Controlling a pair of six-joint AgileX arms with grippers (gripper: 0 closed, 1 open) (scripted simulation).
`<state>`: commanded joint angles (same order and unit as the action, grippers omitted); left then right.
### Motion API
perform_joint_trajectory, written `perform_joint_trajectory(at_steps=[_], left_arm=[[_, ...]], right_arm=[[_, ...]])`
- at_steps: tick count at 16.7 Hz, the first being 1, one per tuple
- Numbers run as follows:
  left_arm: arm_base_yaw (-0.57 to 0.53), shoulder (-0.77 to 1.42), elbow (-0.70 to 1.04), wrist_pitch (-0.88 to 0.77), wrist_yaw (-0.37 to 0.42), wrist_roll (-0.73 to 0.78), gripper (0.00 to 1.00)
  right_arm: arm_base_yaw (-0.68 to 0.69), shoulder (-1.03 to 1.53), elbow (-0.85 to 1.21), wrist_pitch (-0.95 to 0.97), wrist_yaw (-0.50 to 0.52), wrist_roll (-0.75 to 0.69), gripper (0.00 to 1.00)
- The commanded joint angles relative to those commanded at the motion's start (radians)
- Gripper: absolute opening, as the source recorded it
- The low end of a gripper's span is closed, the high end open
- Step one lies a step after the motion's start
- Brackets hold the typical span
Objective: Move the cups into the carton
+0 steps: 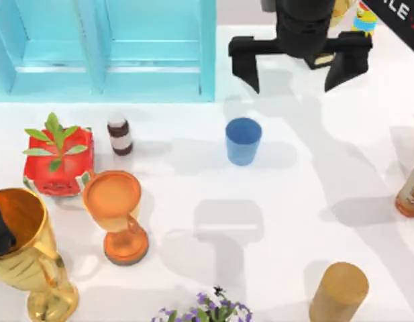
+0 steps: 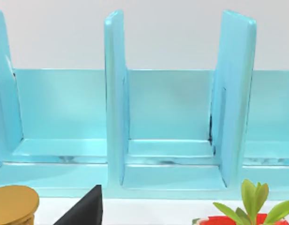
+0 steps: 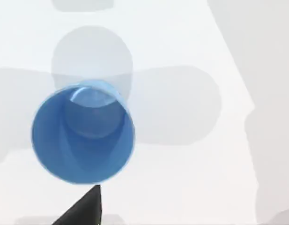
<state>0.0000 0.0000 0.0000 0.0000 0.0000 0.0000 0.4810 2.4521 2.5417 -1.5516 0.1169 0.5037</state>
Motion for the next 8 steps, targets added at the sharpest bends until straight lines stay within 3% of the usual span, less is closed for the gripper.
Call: perform_joint_trajectory(at_steps=[4, 8], left_arm=[[0.0, 0.0, 0.0, 0.0, 0.0, 0.0, 1.0], [0.0, 0.0, 0.0, 0.0, 0.0, 0.0, 1.0]], right_arm=[[0.154, 0.113, 0.136, 0.021, 0.013, 0.147, 1.0], [0.169, 0.125, 0.15, 0.024, 0.015, 0.162, 1.0]])
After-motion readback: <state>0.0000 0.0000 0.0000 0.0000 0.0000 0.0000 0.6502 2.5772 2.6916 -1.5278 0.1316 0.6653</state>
